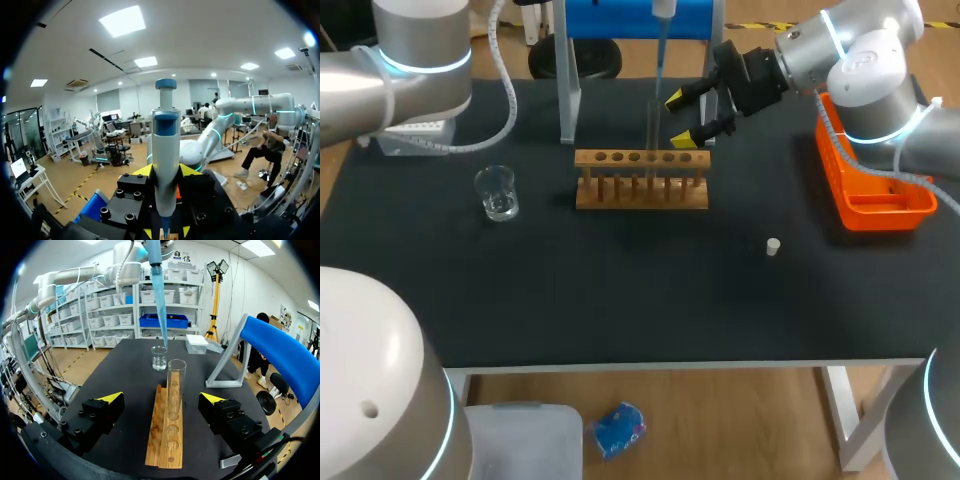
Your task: Invert the test tube, pick up the pipette, mount the tip to pipette, aspirate from beaker and dispense into the tube, eject the tip, return the pipette, and cap with the stopper.
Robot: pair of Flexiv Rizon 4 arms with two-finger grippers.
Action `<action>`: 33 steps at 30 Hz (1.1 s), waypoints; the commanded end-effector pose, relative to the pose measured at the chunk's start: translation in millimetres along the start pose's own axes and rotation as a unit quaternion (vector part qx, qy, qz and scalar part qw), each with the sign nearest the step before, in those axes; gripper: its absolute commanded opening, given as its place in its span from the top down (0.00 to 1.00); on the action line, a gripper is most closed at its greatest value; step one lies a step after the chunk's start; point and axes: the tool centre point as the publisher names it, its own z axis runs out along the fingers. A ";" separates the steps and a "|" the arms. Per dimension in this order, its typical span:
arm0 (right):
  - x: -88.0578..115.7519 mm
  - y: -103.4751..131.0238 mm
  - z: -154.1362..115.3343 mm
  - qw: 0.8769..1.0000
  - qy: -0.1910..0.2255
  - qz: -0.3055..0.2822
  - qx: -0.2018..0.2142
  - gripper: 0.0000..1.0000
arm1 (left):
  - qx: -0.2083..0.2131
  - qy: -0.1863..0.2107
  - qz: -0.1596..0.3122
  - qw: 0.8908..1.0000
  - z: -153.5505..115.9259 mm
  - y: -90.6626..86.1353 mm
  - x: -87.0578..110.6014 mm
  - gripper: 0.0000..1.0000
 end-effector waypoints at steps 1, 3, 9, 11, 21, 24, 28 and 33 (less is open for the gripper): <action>-0.8 0.0 -0.1 1.000 0.001 0.000 0.001 0.00 | 0.002 0.004 -0.002 1.000 2.1 5.0 -5.7 1.00; -0.8 0.0 -0.1 1.000 0.001 0.000 0.001 0.00 | 0.001 0.005 -0.003 1.000 3.0 7.5 -7.6 1.00; -0.8 0.0 -0.1 1.000 0.001 0.000 0.001 0.00 | -0.004 0.001 0.003 1.000 3.1 11.0 -9.8 1.00; -0.8 0.0 -0.1 1.000 0.001 0.000 0.001 0.00 | -0.004 0.001 0.003 1.000 3.1 11.0 -9.8 1.00; -0.8 0.0 -0.1 1.000 0.001 0.000 0.001 0.00 | -0.004 0.001 0.003 1.000 3.1 11.0 -9.8 1.00; -0.8 0.0 -0.1 1.000 0.001 0.000 0.001 0.00 | -0.004 0.001 0.003 1.000 3.1 11.0 -9.8 1.00; -0.8 0.0 -0.1 1.000 0.001 0.000 0.001 0.00 | -0.004 0.001 0.003 1.000 3.1 11.0 -9.8 1.00; -0.8 0.0 -0.1 1.000 0.001 0.000 0.001 0.00 | 0.007 -0.003 0.002 1.000 -5.2 9.5 -14.8 1.00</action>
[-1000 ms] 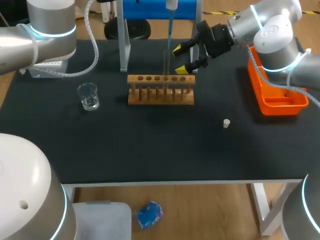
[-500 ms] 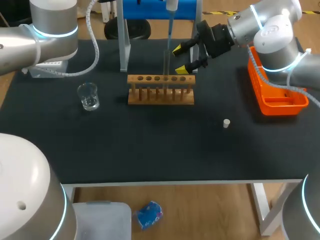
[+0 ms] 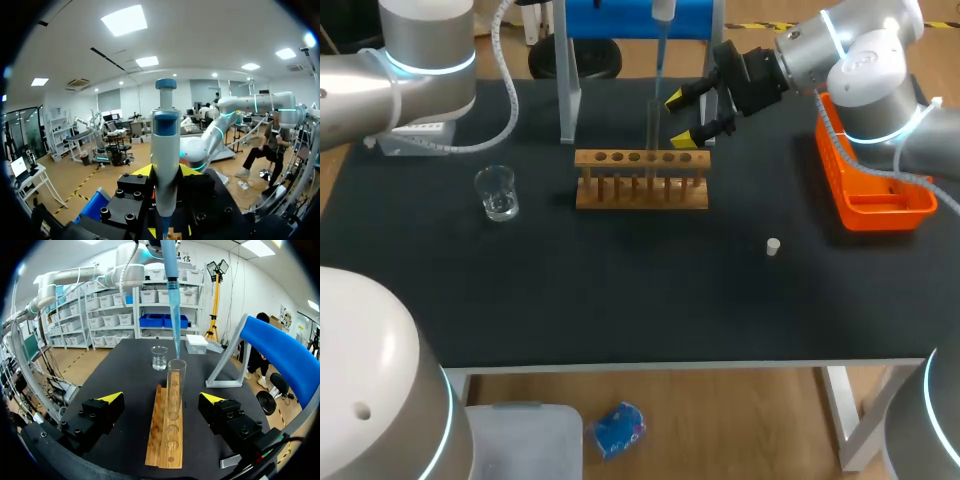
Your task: Invert the test tube, pick up the pipette, mount the tip to pipette, aspirate from beaker and dispense into the tube, eject the tip, return the pipette, and cap with the stopper.
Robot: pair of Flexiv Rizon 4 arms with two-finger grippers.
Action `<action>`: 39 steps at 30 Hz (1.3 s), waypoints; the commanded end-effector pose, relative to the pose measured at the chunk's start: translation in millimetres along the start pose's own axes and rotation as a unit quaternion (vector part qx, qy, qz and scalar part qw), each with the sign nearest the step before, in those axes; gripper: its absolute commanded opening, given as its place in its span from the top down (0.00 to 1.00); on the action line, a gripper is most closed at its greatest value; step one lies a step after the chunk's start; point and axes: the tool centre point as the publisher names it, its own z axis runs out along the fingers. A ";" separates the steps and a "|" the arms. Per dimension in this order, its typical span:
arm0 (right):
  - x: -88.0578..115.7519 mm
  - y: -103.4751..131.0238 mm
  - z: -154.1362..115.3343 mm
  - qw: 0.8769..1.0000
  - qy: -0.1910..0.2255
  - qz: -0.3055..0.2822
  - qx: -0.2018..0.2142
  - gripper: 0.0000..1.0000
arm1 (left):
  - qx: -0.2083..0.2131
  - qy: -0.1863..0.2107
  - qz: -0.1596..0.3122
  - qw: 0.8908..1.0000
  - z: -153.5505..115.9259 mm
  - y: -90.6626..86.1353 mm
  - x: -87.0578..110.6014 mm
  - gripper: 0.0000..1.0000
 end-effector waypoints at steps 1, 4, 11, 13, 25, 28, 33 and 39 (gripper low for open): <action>-0.8 0.1 0.0 1.000 0.001 0.000 0.001 0.00 | 0.007 0.000 0.001 1.000 -6.5 -0.6 -2.9 1.00; -0.8 0.1 0.0 1.000 0.001 0.000 0.001 0.00 | 0.012 -0.003 -0.001 1.000 -9.5 -0.4 -5.0 1.00; -0.8 0.1 0.0 1.000 0.001 0.000 0.001 0.00 | 0.014 -0.001 -0.012 1.000 -7.4 5.6 -6.0 1.00; -0.8 0.1 0.0 1.000 0.001 0.000 0.001 0.00 | 0.022 0.003 -0.018 1.000 -6.3 8.3 -5.2 1.00; -0.8 0.1 0.0 1.000 0.001 0.000 0.001 0.00 | 0.013 -0.006 -0.032 0.999 -11.7 21.2 -6.0 1.00; -0.8 0.1 0.0 1.000 0.001 0.000 0.001 0.00 | 0.014 -0.004 -0.038 0.999 -11.4 22.6 -5.4 1.00; -0.8 0.1 0.0 1.000 0.001 0.000 0.001 0.00 | 0.018 0.003 -0.048 0.999 -9.7 24.5 -4.6 1.00; -0.8 0.1 0.0 1.000 0.001 0.000 0.001 0.00 | 0.020 0.005 -0.054 0.998 -7.6 25.8 -3.5 1.00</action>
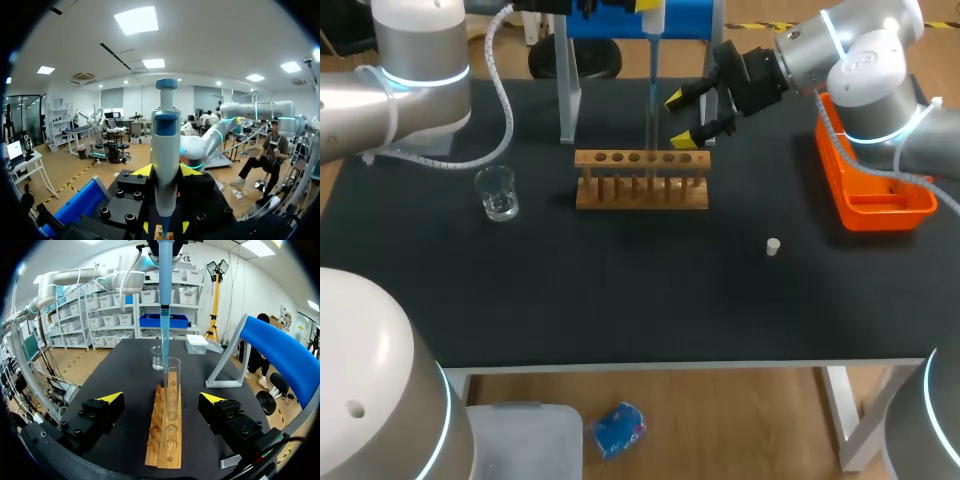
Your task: Invert the test tube, pick up the pipette, mount the tip to pipette, aspirate from beaker and dispense into the tube, eject the tip, return the pipette, and cap with the stopper.
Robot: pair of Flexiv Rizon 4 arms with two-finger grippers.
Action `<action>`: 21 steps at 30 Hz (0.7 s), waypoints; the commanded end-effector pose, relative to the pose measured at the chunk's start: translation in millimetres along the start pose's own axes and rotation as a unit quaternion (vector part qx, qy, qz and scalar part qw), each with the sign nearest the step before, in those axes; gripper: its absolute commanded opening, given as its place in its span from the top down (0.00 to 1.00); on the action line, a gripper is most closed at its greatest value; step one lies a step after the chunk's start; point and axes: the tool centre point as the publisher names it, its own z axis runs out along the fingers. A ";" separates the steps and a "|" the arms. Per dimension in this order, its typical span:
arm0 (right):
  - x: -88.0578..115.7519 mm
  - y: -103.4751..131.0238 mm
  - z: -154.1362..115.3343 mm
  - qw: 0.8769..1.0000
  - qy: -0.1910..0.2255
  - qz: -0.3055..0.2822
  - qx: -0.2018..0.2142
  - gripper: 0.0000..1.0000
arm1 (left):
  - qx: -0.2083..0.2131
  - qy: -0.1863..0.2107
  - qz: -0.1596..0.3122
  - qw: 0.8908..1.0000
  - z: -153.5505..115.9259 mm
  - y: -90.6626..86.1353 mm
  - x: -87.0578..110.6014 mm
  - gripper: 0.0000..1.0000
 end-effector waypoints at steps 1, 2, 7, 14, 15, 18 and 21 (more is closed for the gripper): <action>-0.8 0.0 -0.1 1.000 0.001 0.000 0.001 0.00 | 0.003 0.006 -0.003 1.000 1.2 0.2 -1.4 1.00; -0.8 0.0 -0.1 1.000 0.001 0.000 0.001 0.00 | 0.005 0.008 -0.004 1.000 1.7 0.3 -1.4 1.00; -0.8 0.0 -0.1 1.000 0.001 0.000 0.001 0.00 | 0.011 0.011 -0.005 1.000 5.2 0.4 -1.9 1.00; -0.8 0.0 -0.1 1.000 0.001 0.000 0.001 0.00 | 0.015 0.014 -0.006 1.000 9.6 1.3 -4.4 1.00; -0.8 0.0 -0.1 1.000 0.001 0.000 0.001 0.00 | 0.016 0.014 -0.006 1.000 9.8 1.4 -4.6 1.00; -0.8 0.0 -0.1 1.000 0.001 0.000 0.001 0.00 | 0.019 0.014 -0.004 1.000 10.0 1.3 -6.3 1.00; -0.8 0.0 -0.1 1.000 0.001 0.000 0.001 0.00 | 0.020 0.014 -0.001 1.000 10.3 0.3 -7.8 1.00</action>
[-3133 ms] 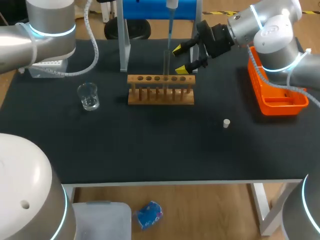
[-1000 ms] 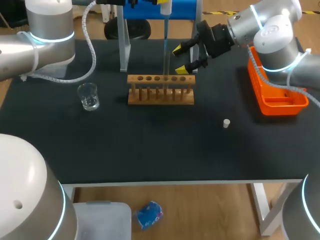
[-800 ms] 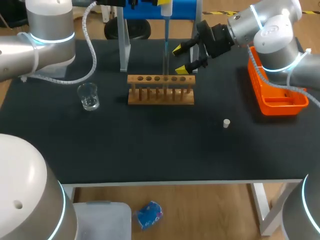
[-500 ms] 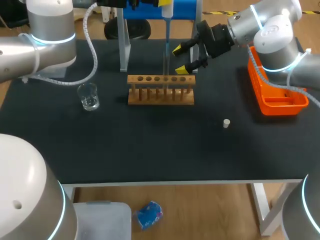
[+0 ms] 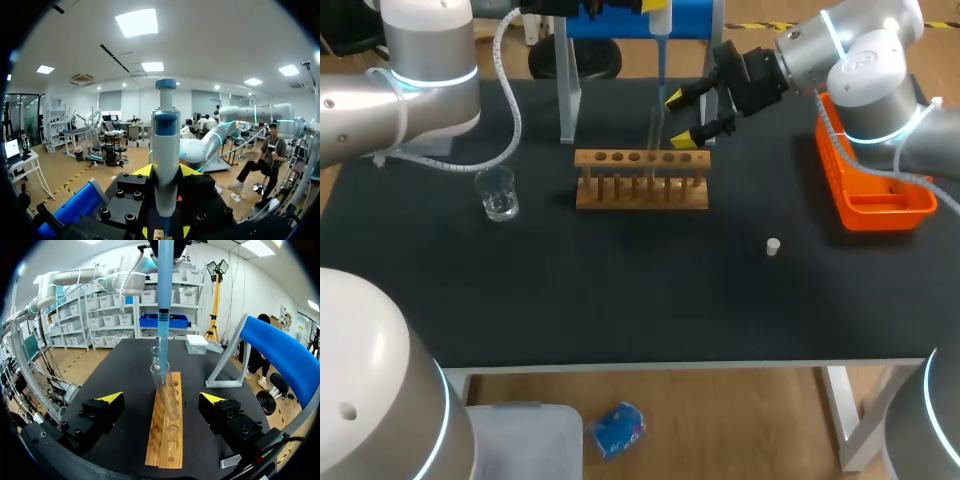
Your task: Invert the test tube, pick up the pipette, mount the tip to pipette, aspirate from beaker and dispense into the tube, eject the tip, return the pipette, and cap with the stopper.
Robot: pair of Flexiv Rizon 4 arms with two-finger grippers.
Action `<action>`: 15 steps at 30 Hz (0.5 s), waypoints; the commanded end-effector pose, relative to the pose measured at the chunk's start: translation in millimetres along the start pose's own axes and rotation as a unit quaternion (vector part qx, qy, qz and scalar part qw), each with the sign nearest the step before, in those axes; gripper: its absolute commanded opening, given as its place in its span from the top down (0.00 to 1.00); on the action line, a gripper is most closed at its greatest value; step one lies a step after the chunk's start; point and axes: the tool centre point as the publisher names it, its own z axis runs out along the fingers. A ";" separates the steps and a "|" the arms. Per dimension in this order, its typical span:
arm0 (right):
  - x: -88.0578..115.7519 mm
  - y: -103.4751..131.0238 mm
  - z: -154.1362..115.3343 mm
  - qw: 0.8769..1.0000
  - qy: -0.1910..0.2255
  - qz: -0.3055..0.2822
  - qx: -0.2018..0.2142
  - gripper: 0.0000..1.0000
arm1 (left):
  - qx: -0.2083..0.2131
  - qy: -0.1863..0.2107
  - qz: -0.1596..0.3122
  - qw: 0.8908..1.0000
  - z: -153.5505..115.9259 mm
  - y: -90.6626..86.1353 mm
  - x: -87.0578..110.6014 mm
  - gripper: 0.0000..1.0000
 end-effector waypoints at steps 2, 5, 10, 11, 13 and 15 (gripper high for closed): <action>-0.8 0.0 -0.1 1.000 0.001 0.000 0.001 0.00 | 0.002 0.003 0.003 1.000 0.8 0.0 -5.3 1.00; -0.8 0.0 -0.1 1.000 0.001 0.000 0.001 0.00 | 0.002 0.001 0.005 1.000 -0.3 -0.1 -7.9 1.00; -0.8 0.0 -0.1 1.000 0.001 0.000 0.001 0.00 | 0.003 -0.010 0.008 1.000 -6.0 1.0 -12.1 1.00; -0.8 0.0 -0.1 1.000 0.001 0.000 0.001 0.00 | 0.001 -0.013 0.009 1.000 -7.1 1.4 -12.7 1.00; -0.8 0.0 -0.1 1.000 0.001 0.000 0.001 0.00 | 0.001 -0.017 0.012 1.000 -9.2 1.7 -13.4 1.00; -0.8 0.0 -0.1 1.000 0.001 0.000 0.001 0.00 | 0.001 -0.021 0.013 1.000 -10.8 2.3 -13.8 1.00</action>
